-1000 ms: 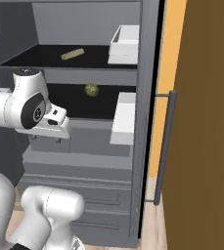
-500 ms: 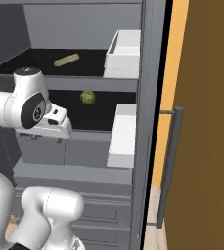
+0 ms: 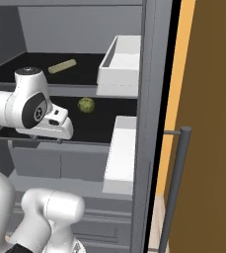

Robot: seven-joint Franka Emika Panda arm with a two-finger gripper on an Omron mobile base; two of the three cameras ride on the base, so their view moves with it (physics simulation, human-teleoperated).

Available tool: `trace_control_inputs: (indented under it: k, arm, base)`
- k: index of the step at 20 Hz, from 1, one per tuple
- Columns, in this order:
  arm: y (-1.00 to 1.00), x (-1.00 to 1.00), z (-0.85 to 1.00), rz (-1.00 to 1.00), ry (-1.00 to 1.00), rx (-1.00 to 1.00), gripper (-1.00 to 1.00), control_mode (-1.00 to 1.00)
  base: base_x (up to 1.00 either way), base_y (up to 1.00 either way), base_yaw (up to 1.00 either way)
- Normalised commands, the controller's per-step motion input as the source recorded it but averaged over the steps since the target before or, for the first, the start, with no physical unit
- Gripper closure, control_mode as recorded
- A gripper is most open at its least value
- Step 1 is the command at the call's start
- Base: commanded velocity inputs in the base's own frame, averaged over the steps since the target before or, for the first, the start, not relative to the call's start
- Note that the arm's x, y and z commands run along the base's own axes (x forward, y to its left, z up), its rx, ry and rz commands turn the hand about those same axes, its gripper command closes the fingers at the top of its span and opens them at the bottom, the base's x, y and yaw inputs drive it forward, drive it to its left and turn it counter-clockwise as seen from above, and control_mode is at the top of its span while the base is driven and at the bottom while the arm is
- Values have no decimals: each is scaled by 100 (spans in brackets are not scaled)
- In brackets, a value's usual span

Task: Retrieve the butter from the fridge and place it on a plate on the dining table. Then retrieve the butter knife by the fridge and place it near the plate.

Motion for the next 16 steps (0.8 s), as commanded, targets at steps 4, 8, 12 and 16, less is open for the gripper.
trace_control_inputs:
  k: [4, 8, 12, 16]
  arm:
    - [0, 0, 0, 0, 0, 0, -100, 100]
    - [1, 21, 0, 0, 0, 0, -100, -100]
    - [0, 0, 13, 0, -1, -6, -100, -100]
    - [3, -15, 37, 7, -17, -15, -100, -100]
  base:
    - [62, 2, 0]
    - [0, 0, 0]
    - [0, 0, 0]
    - [0, 0, 0]
